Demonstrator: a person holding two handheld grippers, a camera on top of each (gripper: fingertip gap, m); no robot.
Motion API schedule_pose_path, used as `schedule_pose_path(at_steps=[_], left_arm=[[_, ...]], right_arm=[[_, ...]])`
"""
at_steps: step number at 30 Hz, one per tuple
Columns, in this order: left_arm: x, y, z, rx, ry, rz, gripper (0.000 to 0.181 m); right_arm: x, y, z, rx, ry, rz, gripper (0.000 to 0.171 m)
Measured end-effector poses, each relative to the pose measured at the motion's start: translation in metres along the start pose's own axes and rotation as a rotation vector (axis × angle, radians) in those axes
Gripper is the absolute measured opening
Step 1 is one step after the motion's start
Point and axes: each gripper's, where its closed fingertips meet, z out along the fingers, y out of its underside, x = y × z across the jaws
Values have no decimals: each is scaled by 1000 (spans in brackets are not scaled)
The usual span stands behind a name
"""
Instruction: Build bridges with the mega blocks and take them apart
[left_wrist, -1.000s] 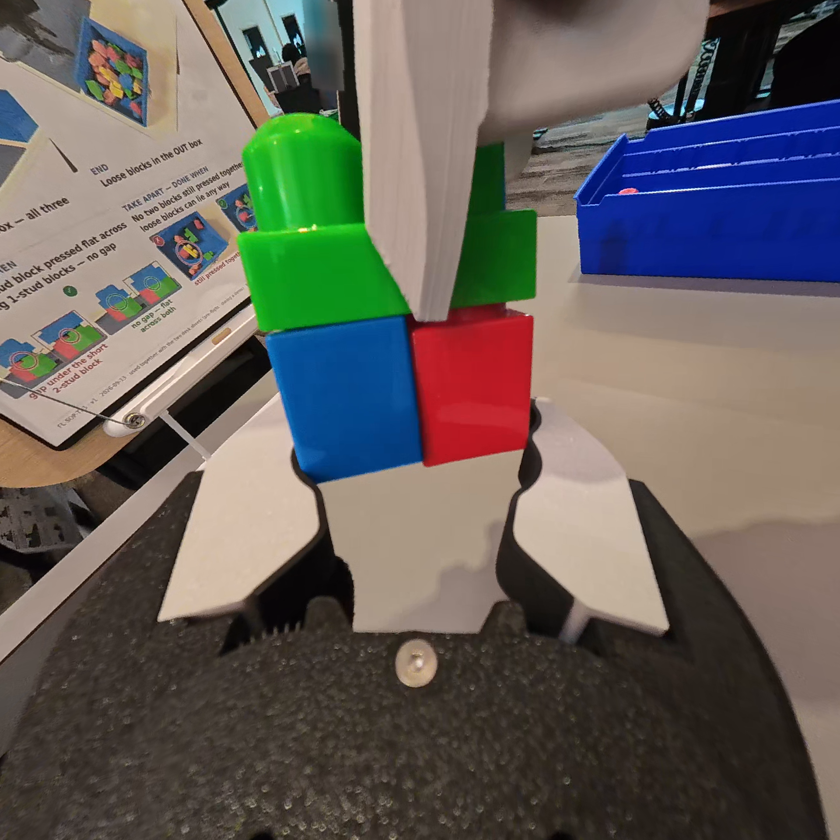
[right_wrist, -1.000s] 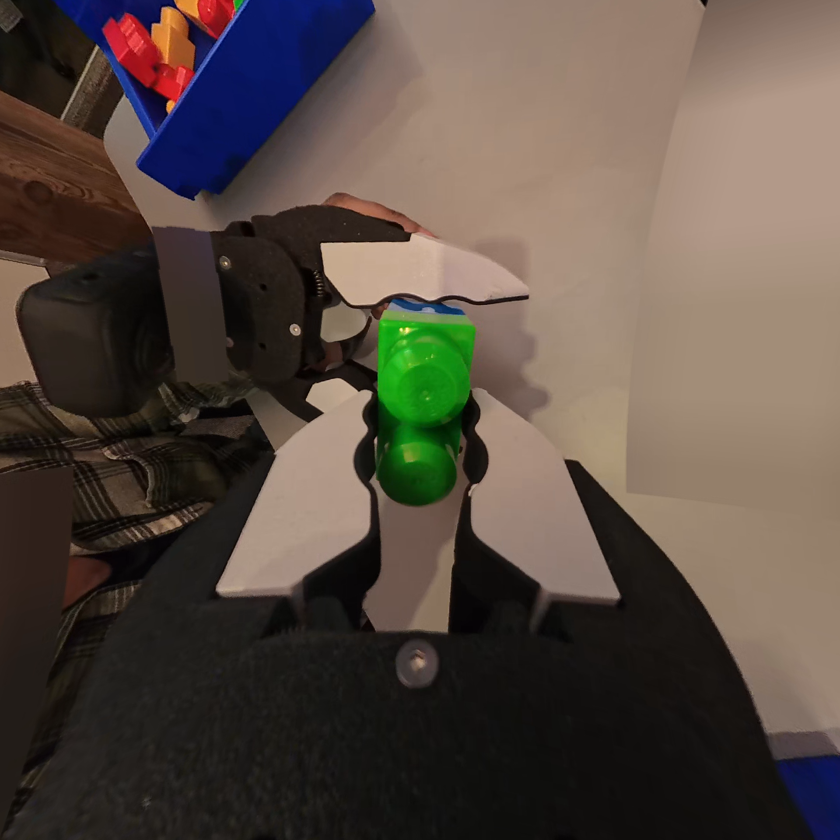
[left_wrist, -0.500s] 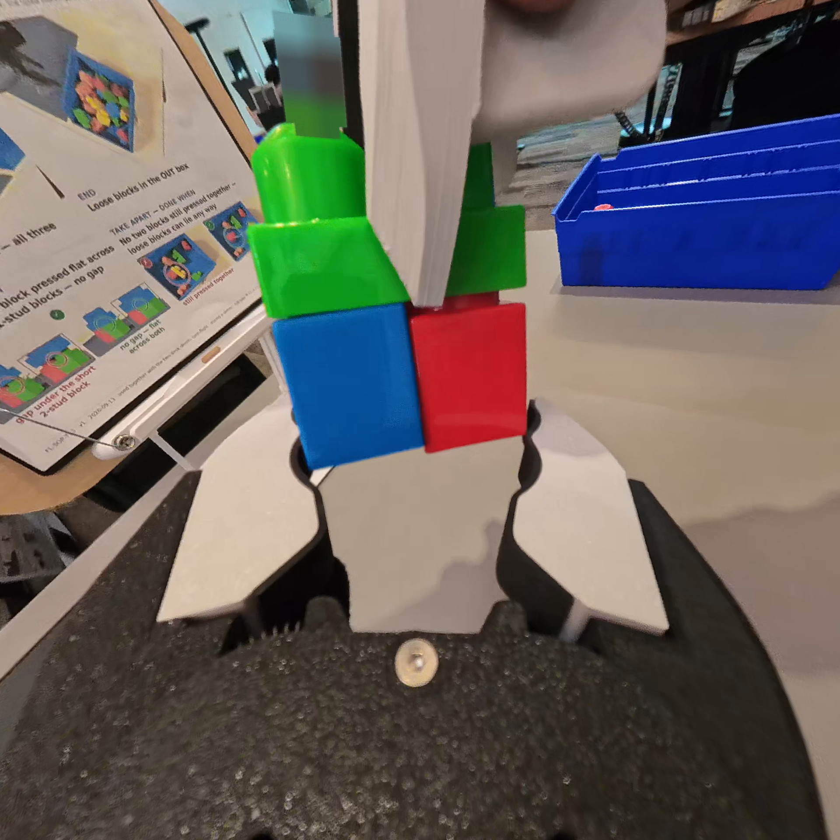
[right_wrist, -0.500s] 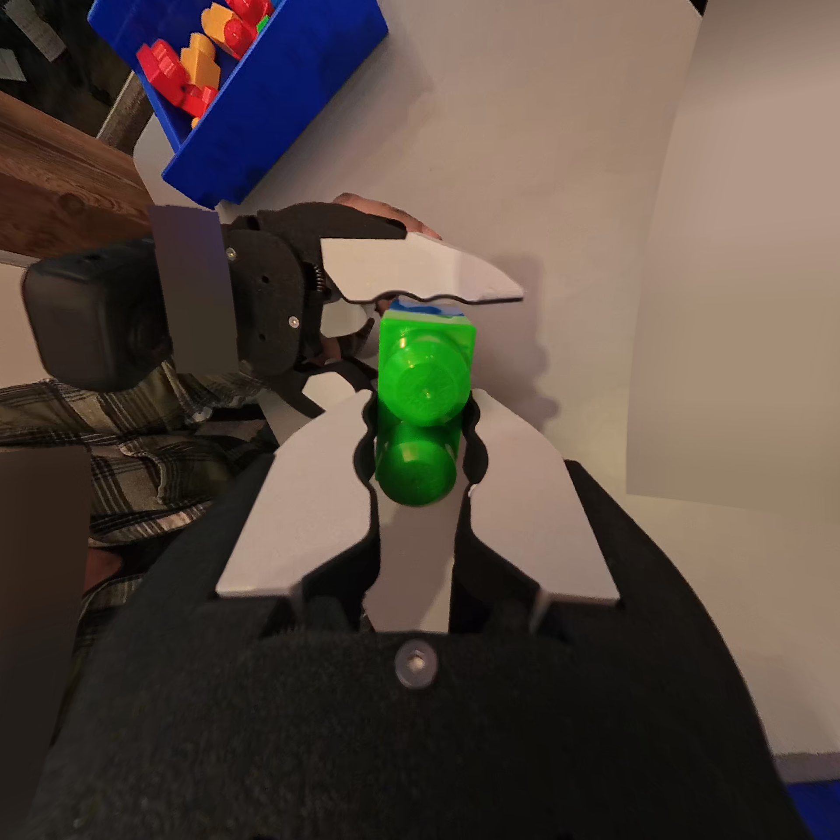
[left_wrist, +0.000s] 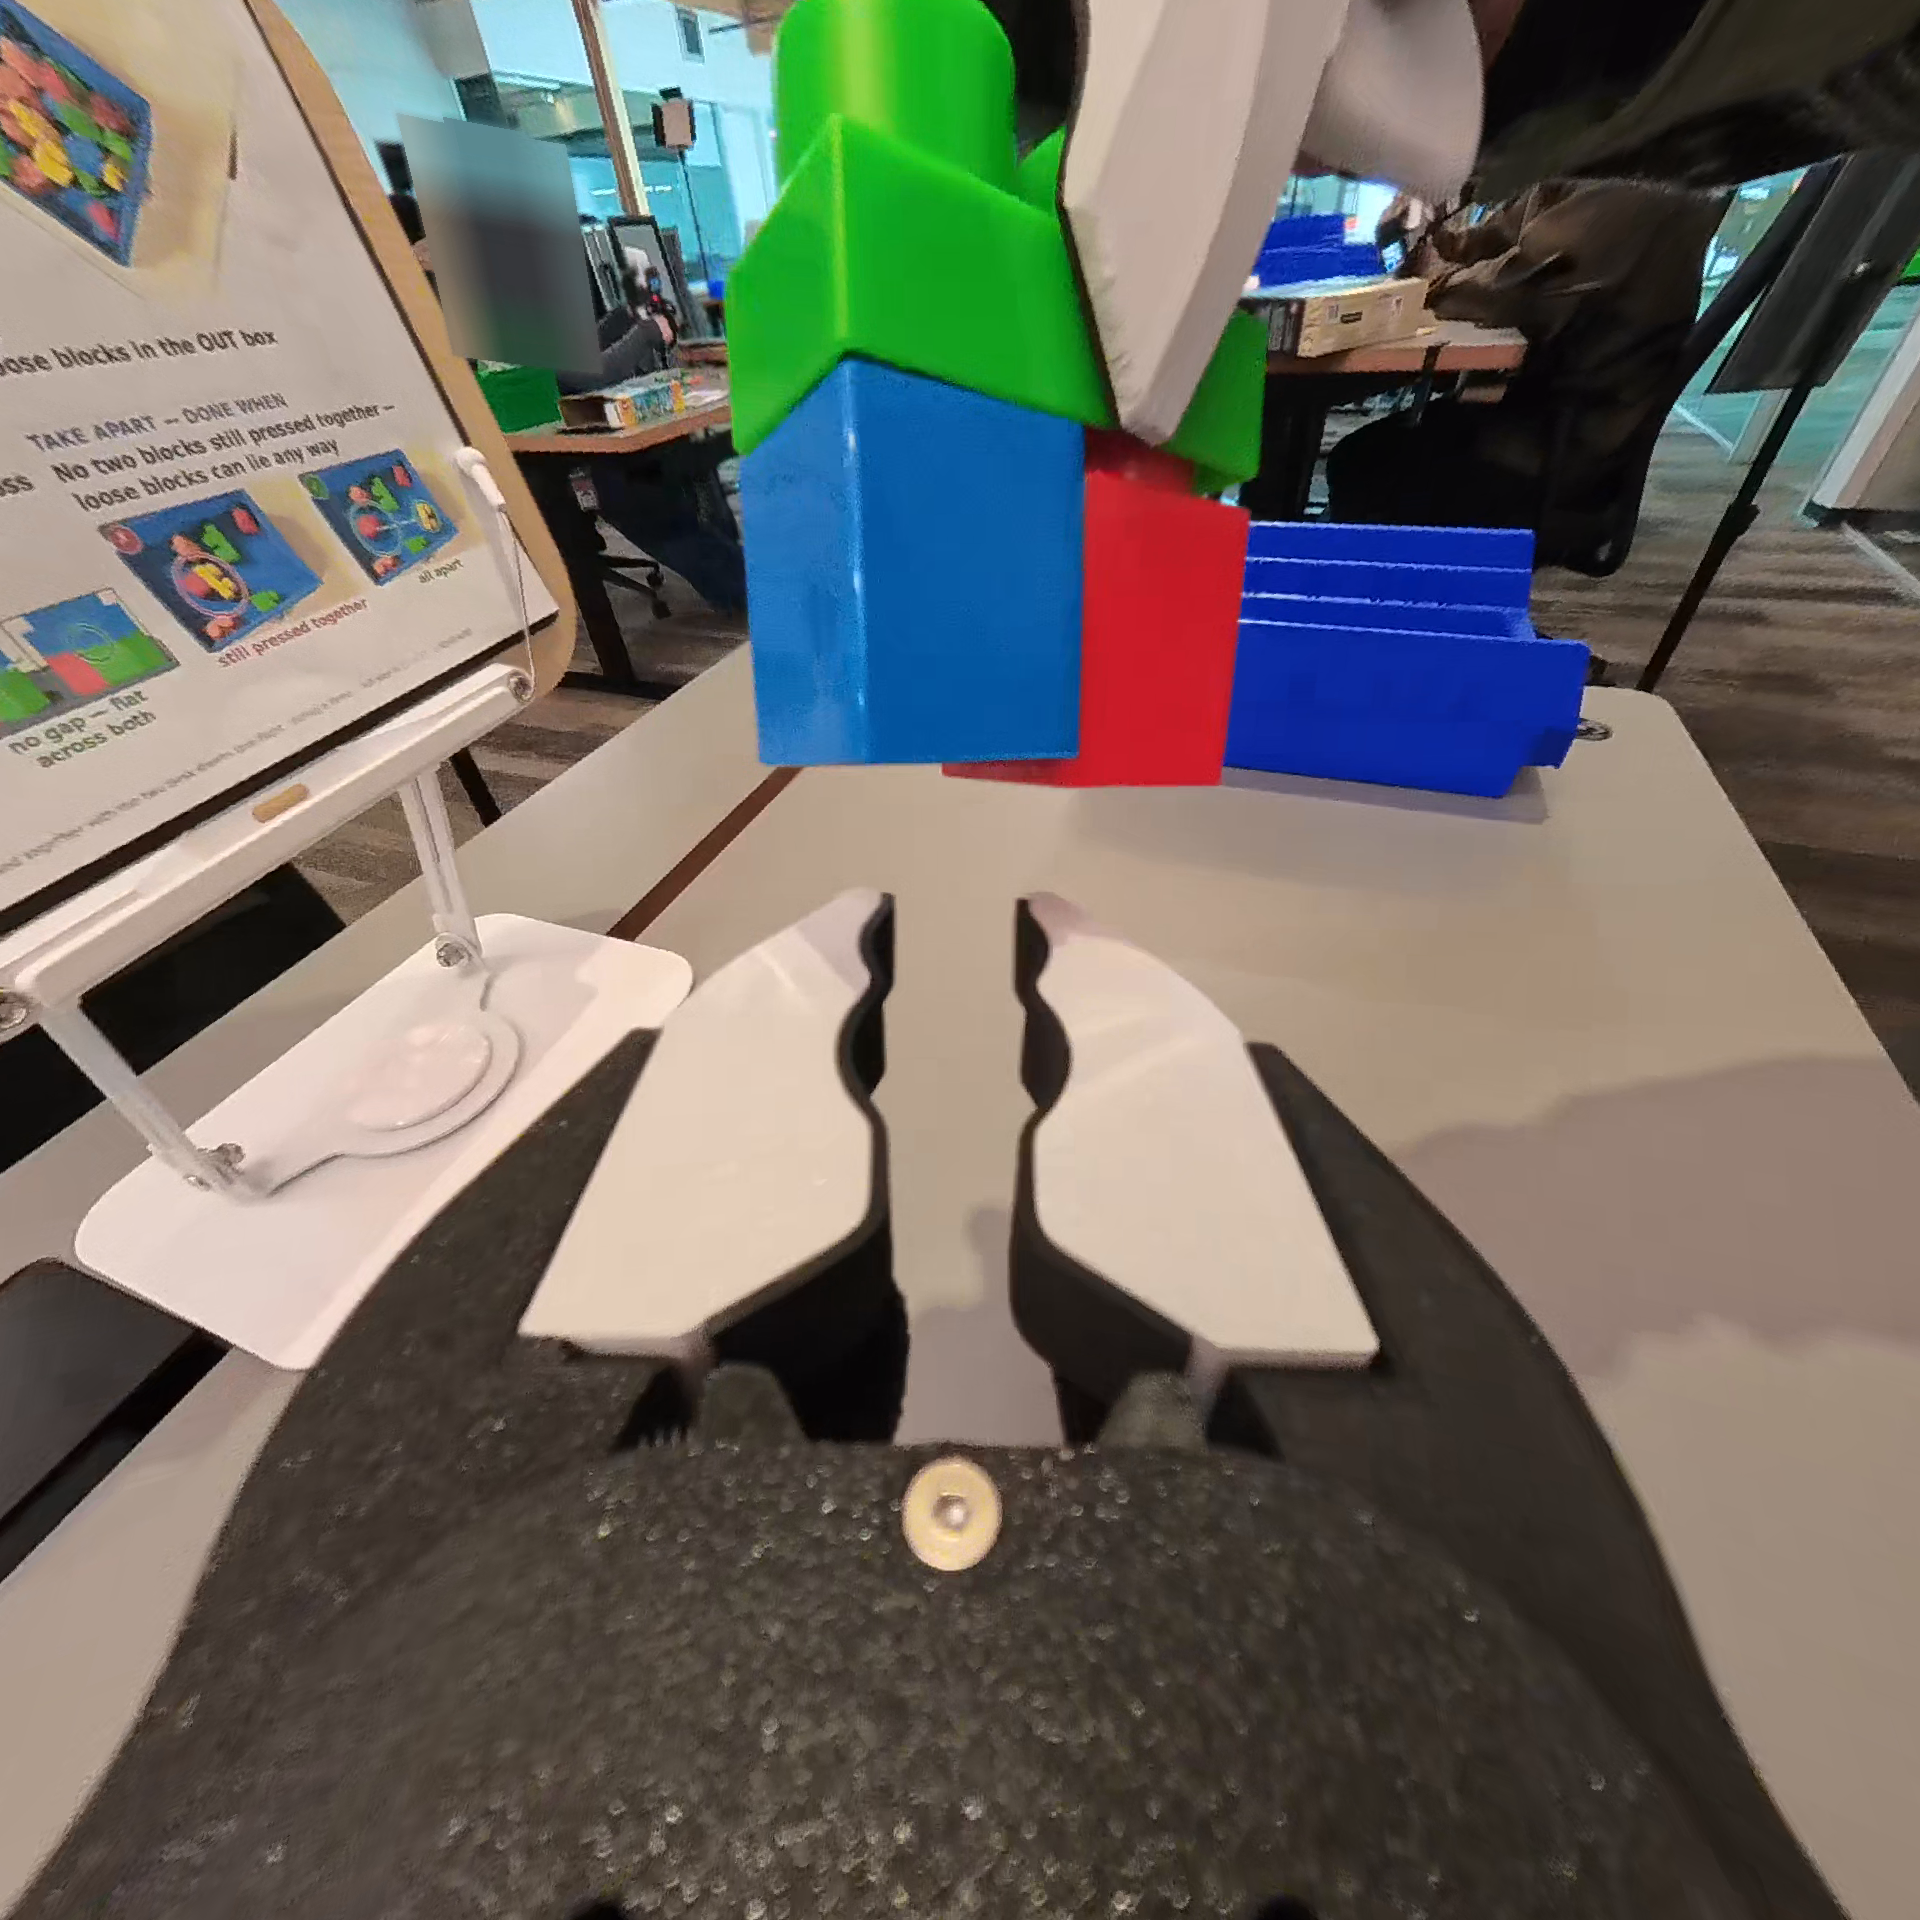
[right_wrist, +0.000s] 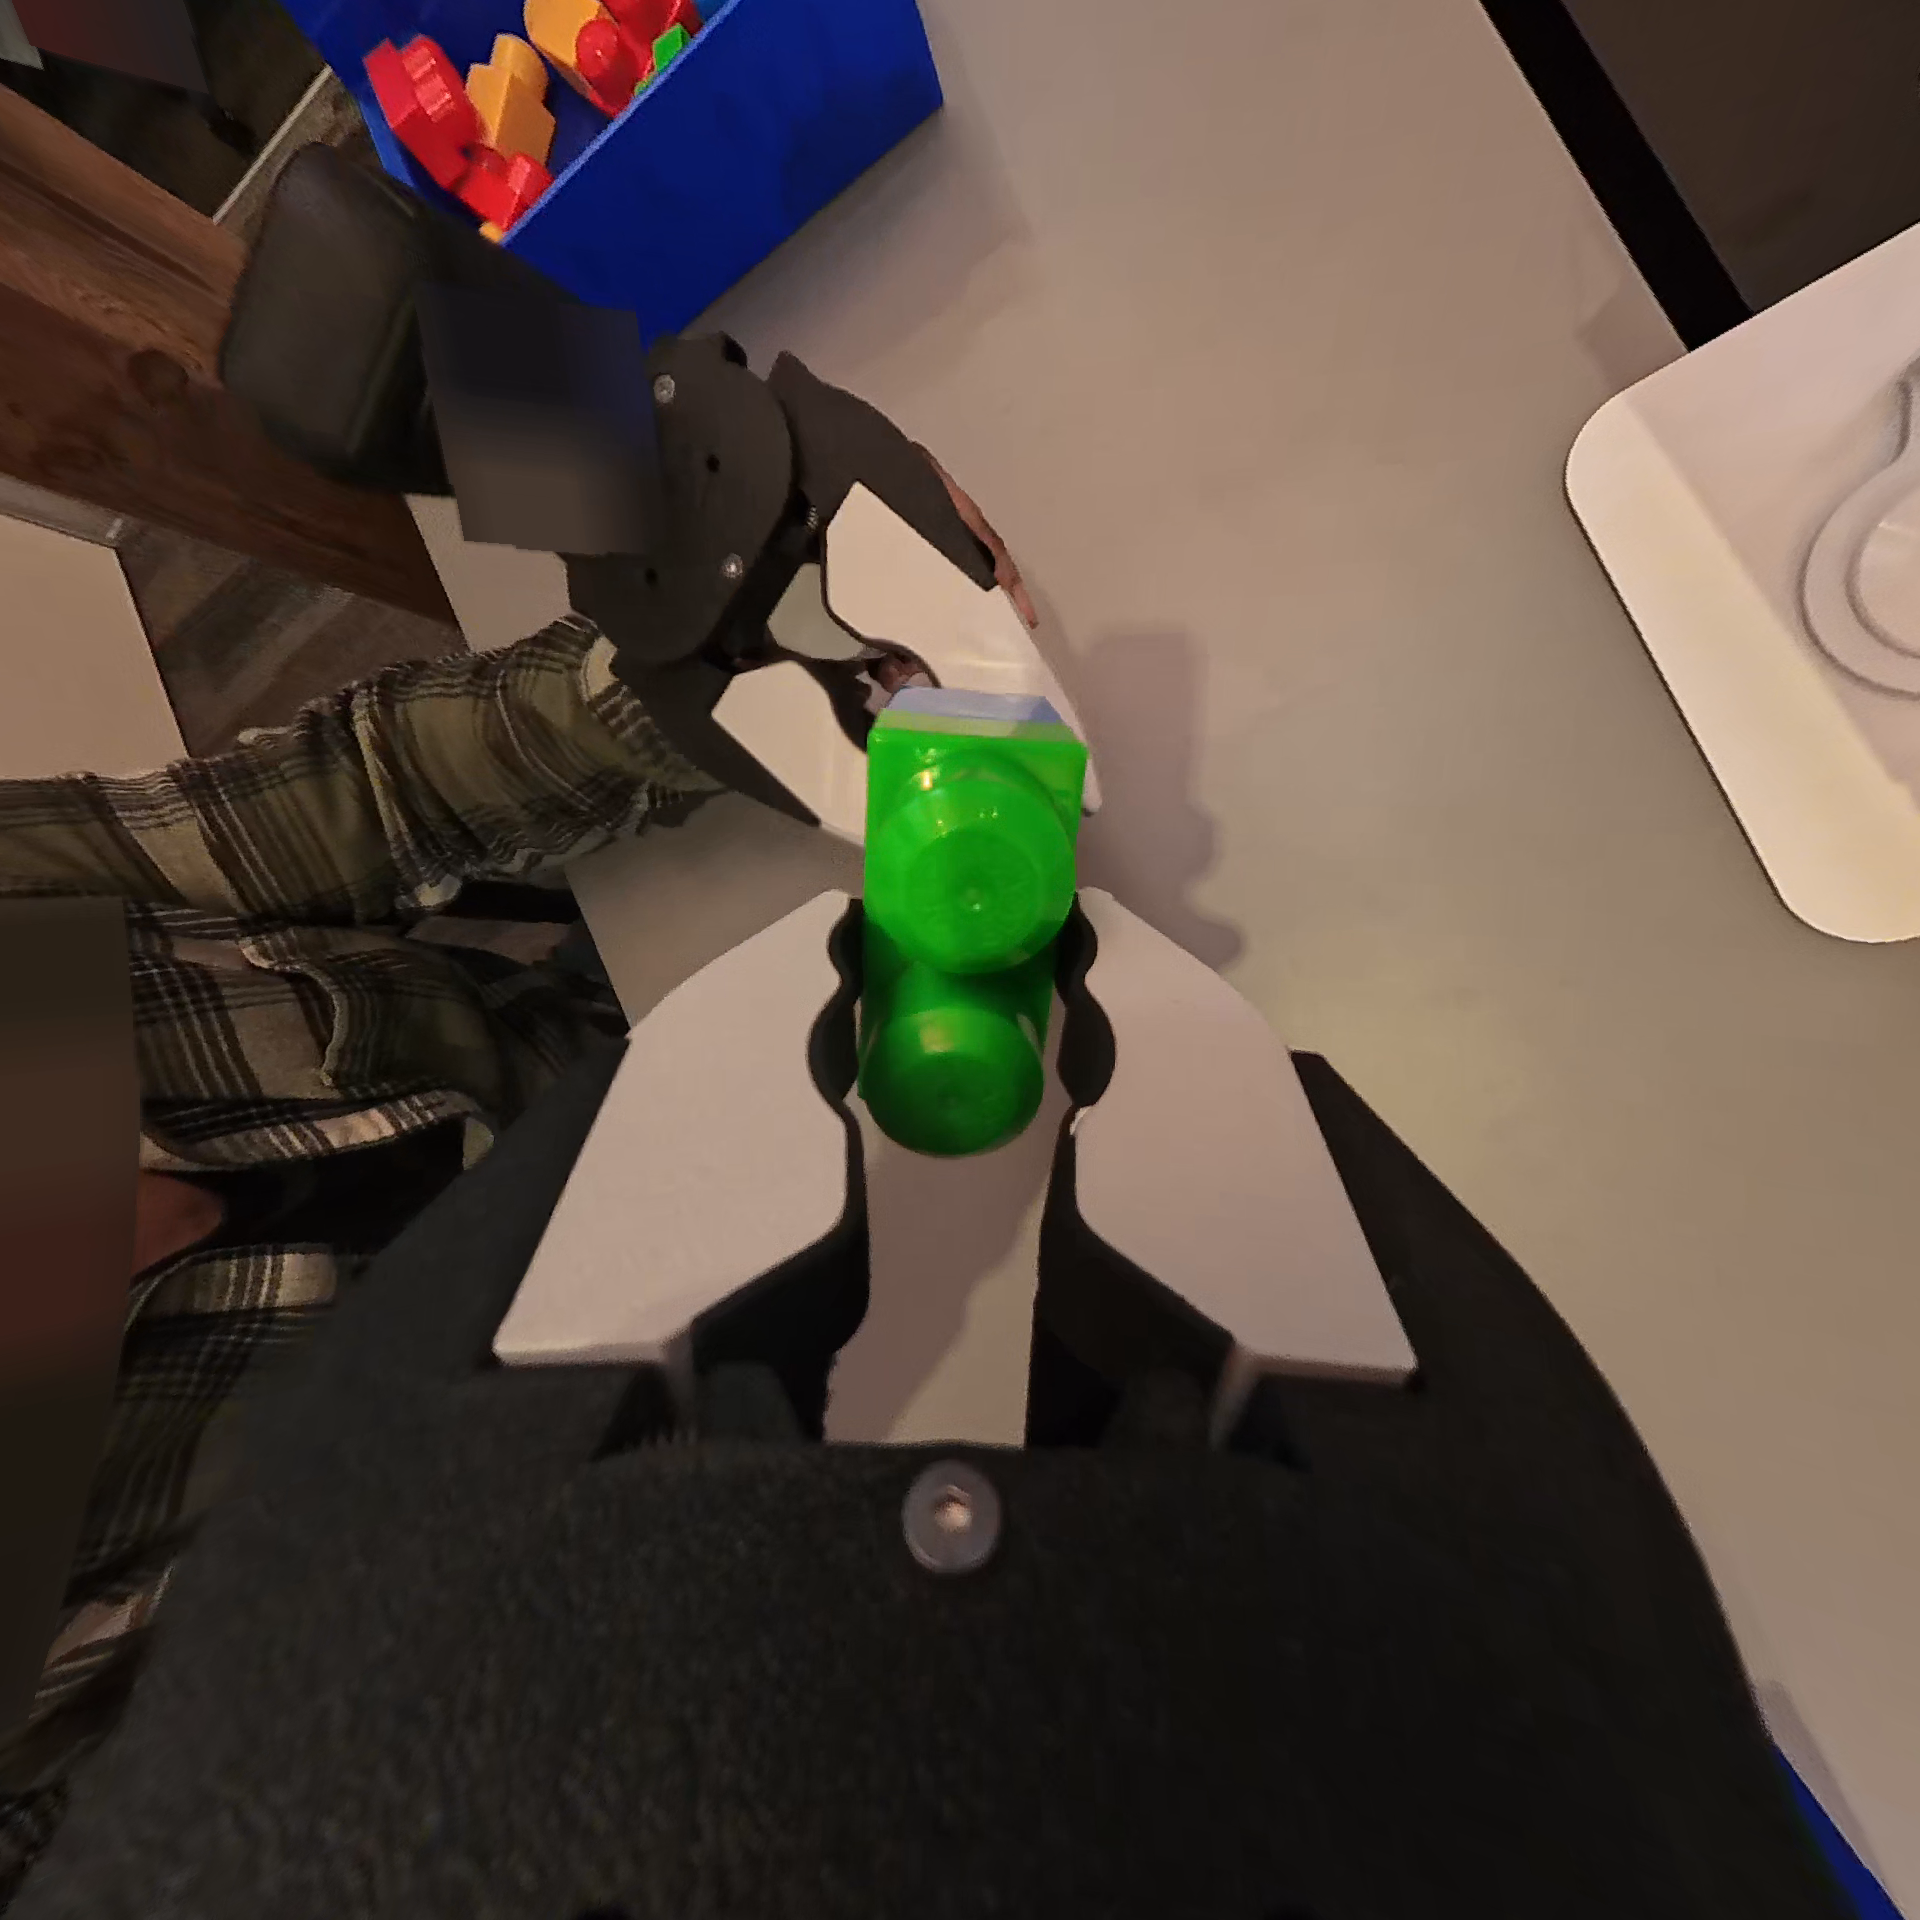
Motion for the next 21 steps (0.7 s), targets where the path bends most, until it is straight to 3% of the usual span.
schedule_pose_path(at_steps=[1,10,14,21], left_arm=[[0,0,-2,4,1,5,13],[-2,0,-4,2,2,17,11],[7,-3,-5,26,97,-27,23],[19,7,-5,-6,241,-73,13]], right_arm=[[0,0,0,3,4,-3,35],[0,-3,-4,12,24,-38,35],[0,0,-3,12,28,-71,35],[-2,6,1,-3,18,-124,35]])
